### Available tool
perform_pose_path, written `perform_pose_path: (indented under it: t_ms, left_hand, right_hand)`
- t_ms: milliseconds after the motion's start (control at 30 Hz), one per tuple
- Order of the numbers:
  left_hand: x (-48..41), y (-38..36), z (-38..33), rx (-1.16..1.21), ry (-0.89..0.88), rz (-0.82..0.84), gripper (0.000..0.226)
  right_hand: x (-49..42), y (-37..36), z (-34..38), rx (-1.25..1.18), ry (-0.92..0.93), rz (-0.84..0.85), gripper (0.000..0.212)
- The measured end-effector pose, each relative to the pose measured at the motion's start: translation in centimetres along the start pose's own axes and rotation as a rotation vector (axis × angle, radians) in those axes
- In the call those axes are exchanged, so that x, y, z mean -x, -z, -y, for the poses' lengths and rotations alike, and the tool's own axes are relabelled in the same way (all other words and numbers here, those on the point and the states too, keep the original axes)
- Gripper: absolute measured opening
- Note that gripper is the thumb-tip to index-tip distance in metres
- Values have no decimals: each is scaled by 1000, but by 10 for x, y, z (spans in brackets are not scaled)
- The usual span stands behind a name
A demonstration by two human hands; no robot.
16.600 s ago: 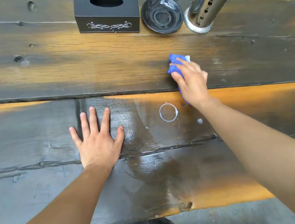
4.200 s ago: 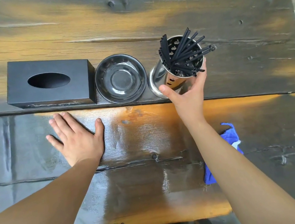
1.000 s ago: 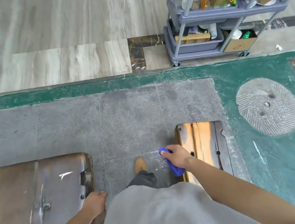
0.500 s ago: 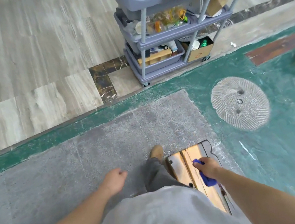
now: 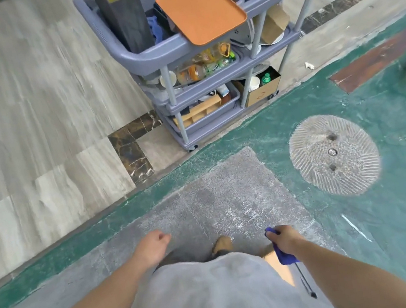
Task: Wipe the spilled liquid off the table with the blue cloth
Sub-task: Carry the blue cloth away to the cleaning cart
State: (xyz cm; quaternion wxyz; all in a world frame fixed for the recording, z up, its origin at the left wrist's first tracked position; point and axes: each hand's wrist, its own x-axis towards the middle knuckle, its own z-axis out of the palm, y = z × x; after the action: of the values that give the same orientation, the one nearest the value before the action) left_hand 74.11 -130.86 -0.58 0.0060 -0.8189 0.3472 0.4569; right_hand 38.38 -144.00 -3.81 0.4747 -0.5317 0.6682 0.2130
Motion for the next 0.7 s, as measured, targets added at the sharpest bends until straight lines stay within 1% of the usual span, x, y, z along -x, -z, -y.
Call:
perform_pose_path:
  t_ms: [67,200,400,467,533,700]
  left_hand:
    - [-13,15,-3,-16,25,-3,43]
    - [-39,44,-2,-27,93,-19,42]
    - [-95,80,-6,-37,174,-7,32]
    - [-119,95,-15,-67,178,13,27]
    - [-140,108,-27,-75,178,25,33]
    - [-201,139,-79,28,163,68,38]
  right_hand:
    - [-8,13,36,46,69,18,27]
    - [-28,37,107,30,209,60,32]
    - [-64,79,207,40,357,70,36]
    - [-79,97,234,27,371,63,37]
    - [-91,115,252,28,372,57,37]
    - [-125,171,276,40,310,46,31]
